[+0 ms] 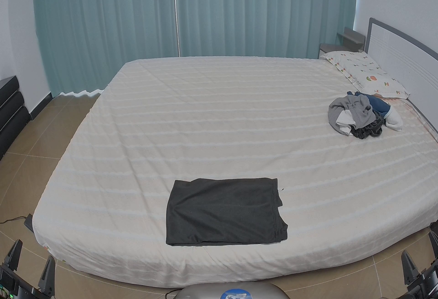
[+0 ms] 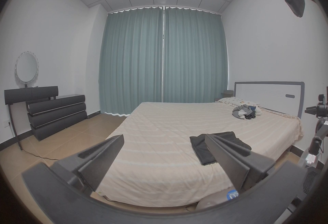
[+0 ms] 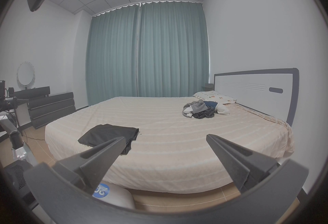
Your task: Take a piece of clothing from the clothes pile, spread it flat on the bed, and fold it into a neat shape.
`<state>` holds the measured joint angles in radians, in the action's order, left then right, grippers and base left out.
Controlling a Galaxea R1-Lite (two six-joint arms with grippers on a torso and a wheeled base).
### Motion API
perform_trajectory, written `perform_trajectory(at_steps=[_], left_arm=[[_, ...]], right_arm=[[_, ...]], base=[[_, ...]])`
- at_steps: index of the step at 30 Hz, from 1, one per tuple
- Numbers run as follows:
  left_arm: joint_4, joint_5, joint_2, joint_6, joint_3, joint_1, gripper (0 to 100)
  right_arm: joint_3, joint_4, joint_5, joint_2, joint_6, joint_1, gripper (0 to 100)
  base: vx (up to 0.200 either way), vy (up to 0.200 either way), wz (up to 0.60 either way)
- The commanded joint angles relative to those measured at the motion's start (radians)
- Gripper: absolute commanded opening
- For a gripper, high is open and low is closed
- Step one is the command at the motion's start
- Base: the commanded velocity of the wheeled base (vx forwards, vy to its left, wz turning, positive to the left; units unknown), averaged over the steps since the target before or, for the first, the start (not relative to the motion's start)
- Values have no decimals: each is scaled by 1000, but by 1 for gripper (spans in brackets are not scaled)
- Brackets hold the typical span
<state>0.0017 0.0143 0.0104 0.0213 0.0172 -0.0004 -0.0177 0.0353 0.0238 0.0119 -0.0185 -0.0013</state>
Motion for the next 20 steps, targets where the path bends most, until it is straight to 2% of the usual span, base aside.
perform_trajectory(at_steps=[1, 8, 20], left_arm=[[0, 0, 2, -1, -17, 0, 100], [0, 0, 3, 22, -17, 0, 100], [0, -4, 3, -12, -17, 0, 100]], right_arm=[[5, 0, 4, -12, 2, -2, 100], [18, -34, -1, -12, 11, -2, 100], [18, -35, 1, -12, 19, 1, 100]], base=[[0, 0, 0], [0, 0, 0], [0, 0, 0]])
